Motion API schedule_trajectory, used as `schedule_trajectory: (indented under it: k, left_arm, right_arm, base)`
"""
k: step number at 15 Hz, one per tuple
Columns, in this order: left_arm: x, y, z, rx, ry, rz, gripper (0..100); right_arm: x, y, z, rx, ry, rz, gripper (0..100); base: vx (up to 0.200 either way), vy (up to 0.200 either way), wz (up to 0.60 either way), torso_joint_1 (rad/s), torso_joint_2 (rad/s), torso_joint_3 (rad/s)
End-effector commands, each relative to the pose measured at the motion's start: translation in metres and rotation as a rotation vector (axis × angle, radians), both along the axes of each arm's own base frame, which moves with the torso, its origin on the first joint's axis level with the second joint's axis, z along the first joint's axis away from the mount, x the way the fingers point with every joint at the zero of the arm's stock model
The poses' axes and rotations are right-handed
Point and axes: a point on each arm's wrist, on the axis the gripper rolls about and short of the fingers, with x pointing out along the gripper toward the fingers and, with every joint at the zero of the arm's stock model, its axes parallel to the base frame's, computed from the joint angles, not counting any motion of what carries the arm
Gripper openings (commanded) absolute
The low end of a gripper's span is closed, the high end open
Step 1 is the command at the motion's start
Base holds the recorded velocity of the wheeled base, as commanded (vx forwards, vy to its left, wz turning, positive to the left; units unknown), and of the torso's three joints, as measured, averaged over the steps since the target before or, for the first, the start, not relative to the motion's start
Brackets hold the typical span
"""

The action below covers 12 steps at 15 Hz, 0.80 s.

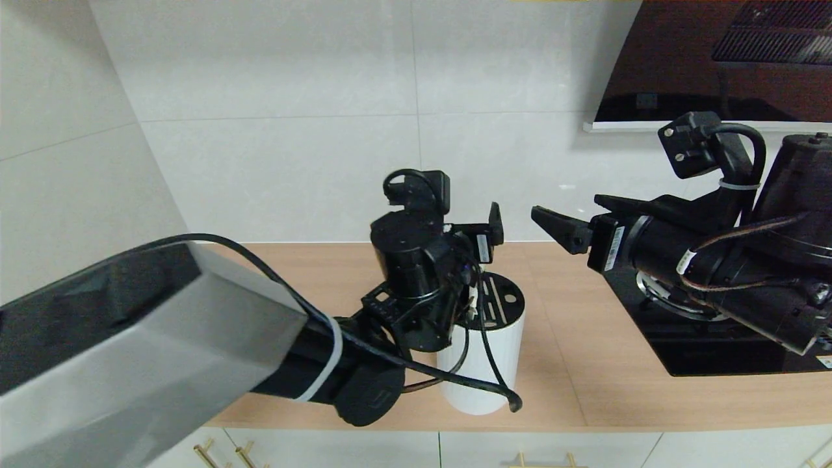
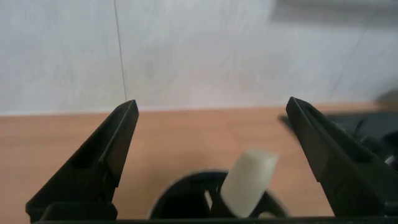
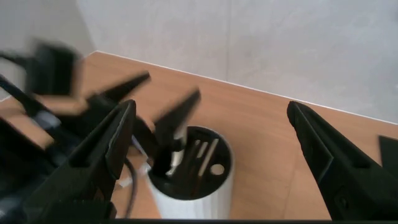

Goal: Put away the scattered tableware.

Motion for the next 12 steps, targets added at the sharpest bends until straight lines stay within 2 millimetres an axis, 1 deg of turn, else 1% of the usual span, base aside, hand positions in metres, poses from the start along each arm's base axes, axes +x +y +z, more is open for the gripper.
schedule_trajectory:
  k: [1, 2, 3, 4, 5, 7, 8, 9, 10, 11, 12]
  left_arm:
    - [-0.035, 0.052, 0.07, -0.082, -0.11, -0.03, 100]
    - [-0.043, 0.068, 0.086, -0.076, -0.132, -0.054, 100]
    - [-0.055, 0.085, 0.1, -0.07, -0.141, -0.047, 100]
    - [-0.069, 0.107, 0.108, -0.062, -0.132, -0.023, 100]
    - [-0.089, 0.131, 0.11, -0.059, -0.132, -0.005, 100]
    - [-0.131, 0.181, 0.106, -0.055, -0.135, 0.058, 100]
    - [-0.146, 0.198, 0.103, -0.048, -0.135, 0.088, 100]
    - [-0.182, 0.232, 0.098, -0.031, -0.134, 0.13, 100]
    - [-0.206, 0.249, 0.095, -0.025, -0.135, 0.147, 100]
    - [-0.235, 0.266, 0.091, -0.019, -0.135, 0.161, 100]
    - [-0.262, 0.279, 0.085, -0.01, -0.133, 0.175, 100]
  right_arm:
    - [0.001, -0.006, 0.003, 0.004, -0.01, -0.024, 100]
    - [0.002, -0.014, 0.01, 0.019, -0.032, -0.044, 100]
    - [-0.002, -0.023, 0.017, 0.034, -0.055, -0.066, 100]
    - [-0.008, -0.036, 0.024, 0.05, -0.081, -0.098, 100]
    - [-0.024, -0.054, 0.027, 0.06, -0.1, -0.132, 100]
    - [-0.066, -0.089, 0.019, 0.061, -0.128, -0.194, 100]
    - [-0.079, -0.101, 0.016, 0.059, -0.144, -0.228, 100]
    - [-0.106, -0.125, 0.004, 0.059, -0.172, -0.317, 100]
    - [-0.125, -0.136, -0.002, 0.064, -0.202, -0.348, 100]
    - [-0.148, -0.145, -0.012, 0.065, -0.225, -0.36, 100]
    - [-0.171, -0.15, -0.02, 0.064, -0.244, -0.363, 100]
  base:
    - [0.0, 0.0, 0.0, 0.0, 0.0, 0.0]
    - [0.0, 0.0, 0.0, 0.0, 0.0, 0.0]
    - [0.0, 0.0, 0.0, 0.0, 0.0, 0.0]
    - [0.0, 0.0, 0.0, 0.0, 0.0, 0.0]
    - [0.0, 0.0, 0.0, 0.0, 0.0, 0.0]
    - [0.0, 0.0, 0.0, 0.0, 0.0, 0.0]
    - [0.0, 0.0, 0.0, 0.0, 0.0, 0.0]
    - [0.0, 0.0, 0.0, 0.0, 0.0, 0.0]
    - [0.0, 0.0, 0.0, 0.0, 0.0, 0.0]
    - [0.0, 0.0, 0.0, 0.0, 0.0, 0.0]
    - [0.0, 0.0, 0.0, 0.0, 0.0, 0.0]
